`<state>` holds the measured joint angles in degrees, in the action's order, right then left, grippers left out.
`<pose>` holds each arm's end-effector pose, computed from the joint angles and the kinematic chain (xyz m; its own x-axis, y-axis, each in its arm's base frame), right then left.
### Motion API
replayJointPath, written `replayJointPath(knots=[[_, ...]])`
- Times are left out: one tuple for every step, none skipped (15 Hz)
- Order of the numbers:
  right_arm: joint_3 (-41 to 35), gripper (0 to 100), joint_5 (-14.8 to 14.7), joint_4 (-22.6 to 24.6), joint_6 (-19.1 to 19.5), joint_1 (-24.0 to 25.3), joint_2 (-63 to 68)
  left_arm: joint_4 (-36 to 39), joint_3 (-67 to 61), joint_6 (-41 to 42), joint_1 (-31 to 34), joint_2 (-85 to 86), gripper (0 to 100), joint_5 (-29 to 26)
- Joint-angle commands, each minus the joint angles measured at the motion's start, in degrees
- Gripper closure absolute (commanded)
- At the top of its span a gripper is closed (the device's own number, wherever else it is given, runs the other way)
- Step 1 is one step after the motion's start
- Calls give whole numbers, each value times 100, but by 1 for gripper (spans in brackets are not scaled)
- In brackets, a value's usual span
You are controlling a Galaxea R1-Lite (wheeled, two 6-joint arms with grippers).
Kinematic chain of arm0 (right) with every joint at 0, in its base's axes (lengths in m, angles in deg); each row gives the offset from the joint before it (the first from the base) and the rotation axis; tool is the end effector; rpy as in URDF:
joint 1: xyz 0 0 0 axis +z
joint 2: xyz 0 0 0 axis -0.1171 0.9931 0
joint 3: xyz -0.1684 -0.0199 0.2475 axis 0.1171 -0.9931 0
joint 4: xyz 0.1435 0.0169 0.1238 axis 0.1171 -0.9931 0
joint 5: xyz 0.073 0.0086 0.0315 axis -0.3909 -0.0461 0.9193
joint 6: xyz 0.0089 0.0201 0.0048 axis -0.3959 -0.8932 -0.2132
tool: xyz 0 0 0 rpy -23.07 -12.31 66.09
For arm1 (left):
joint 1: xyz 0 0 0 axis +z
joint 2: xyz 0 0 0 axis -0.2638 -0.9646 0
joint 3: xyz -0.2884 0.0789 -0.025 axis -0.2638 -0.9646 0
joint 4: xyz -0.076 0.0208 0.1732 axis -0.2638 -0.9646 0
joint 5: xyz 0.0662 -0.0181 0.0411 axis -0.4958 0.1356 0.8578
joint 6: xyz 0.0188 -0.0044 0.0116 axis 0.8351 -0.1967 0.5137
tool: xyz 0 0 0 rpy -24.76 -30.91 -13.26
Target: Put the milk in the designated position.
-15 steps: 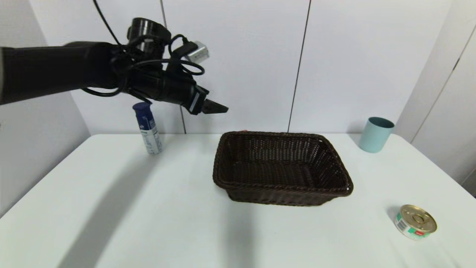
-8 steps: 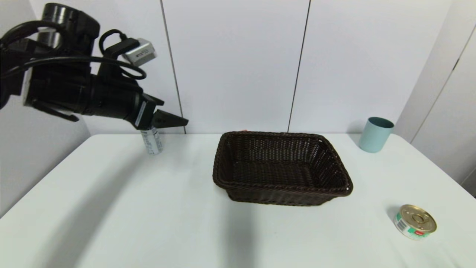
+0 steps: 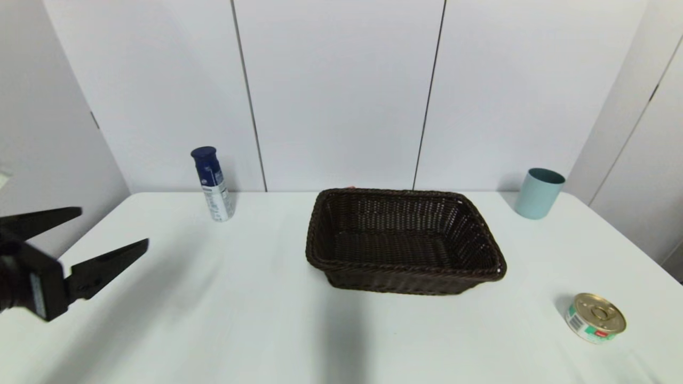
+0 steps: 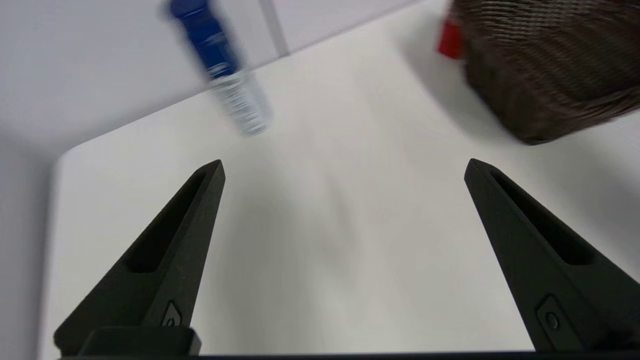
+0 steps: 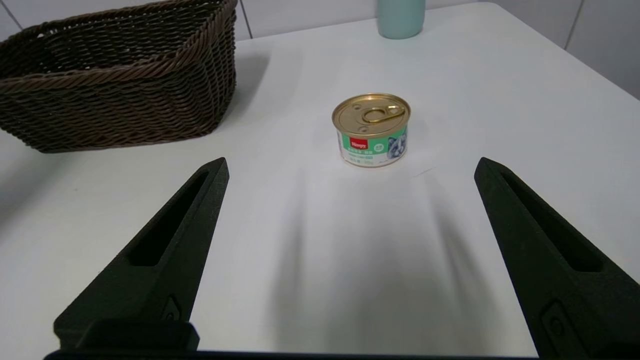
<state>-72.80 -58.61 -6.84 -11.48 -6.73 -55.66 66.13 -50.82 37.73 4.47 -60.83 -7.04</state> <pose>-0.0230 -0.0006 0.0739 0.9996 -0.0245 -0.0140 0.0263 0.9895 0.1424 0.1191 -0.0248 0.2324 0.9291 -0.2716 -0.2509 0.3265 0.9212 0.2118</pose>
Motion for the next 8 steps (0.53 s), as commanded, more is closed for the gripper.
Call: replayJointPath(knots=[[0, 0, -9, 0, -6, 0, 7, 510, -2317, -215, 1056, 3222, 0, 432], [0, 0, 0, 0, -6, 0, 7, 440, -2651, -268, 1083, 3785, 0, 424], [0, 0, 0, 0, -6, 0, 7, 361, -2897, -303, 1074, 4154, 0, 424], [0, 0, 0, 0, -6, 0, 7, 290, -3108, -312, 1074, 4488, 0, 432], [0, 0, -9, 0, -6, 0, 7, 273, -3337, -312, 1083, 4769, 0, 432], [0, 0, 0, 0, -6, 0, 7, 264, -3504, -312, 1083, 5033, 0, 424], [0, 0, 0, 0, -6, 0, 7, 0, -3547, -312, 1091, 5402, 0, 424], [0, 0, 0, 0, -15, 0, 7, -334, -3547, -382, 1091, 5622, 0, 362]])
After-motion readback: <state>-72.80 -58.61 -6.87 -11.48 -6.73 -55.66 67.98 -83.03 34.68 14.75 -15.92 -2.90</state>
